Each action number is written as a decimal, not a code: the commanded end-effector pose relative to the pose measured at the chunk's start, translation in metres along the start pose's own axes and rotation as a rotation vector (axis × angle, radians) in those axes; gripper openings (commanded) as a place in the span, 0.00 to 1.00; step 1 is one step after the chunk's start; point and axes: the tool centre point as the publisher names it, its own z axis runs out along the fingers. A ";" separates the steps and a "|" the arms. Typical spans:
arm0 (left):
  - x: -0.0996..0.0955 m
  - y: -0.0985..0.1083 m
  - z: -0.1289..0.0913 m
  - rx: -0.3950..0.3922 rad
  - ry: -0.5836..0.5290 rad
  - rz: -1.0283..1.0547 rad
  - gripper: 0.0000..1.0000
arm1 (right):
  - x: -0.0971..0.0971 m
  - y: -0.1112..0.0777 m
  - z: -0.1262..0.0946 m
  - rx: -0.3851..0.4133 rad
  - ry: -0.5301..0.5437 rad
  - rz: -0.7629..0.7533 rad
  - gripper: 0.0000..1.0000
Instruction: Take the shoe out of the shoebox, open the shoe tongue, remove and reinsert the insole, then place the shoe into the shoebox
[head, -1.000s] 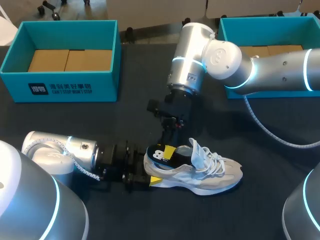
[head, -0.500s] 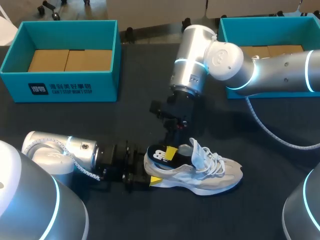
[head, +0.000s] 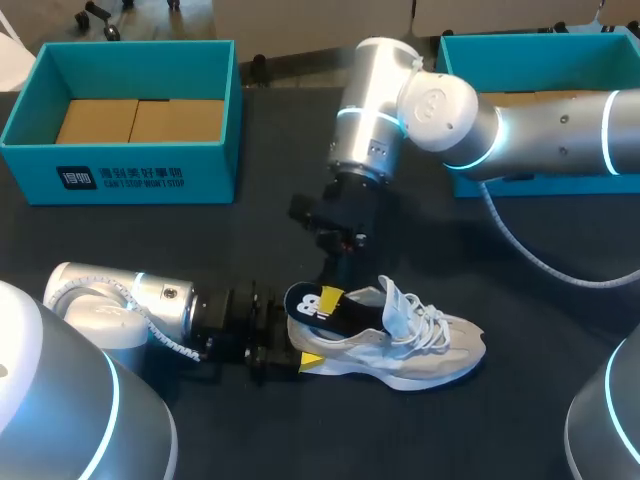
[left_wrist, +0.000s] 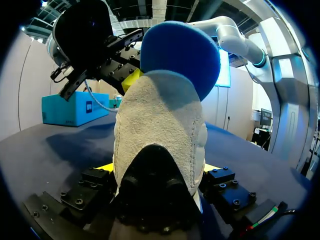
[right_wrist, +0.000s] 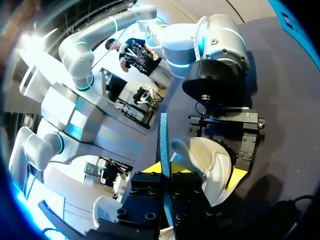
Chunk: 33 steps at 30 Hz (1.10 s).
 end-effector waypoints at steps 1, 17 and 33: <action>-0.002 0.002 0.001 -0.003 0.000 0.000 0.00 | -0.002 0.005 -0.002 0.010 0.003 -0.012 0.00; -0.002 0.002 0.001 -0.003 0.000 0.000 0.00 | -0.001 -0.006 -0.002 -0.014 0.000 -0.019 0.40; -0.002 0.002 0.001 -0.003 0.000 0.000 0.00 | -0.005 -0.017 0.011 -0.059 0.008 -0.019 0.36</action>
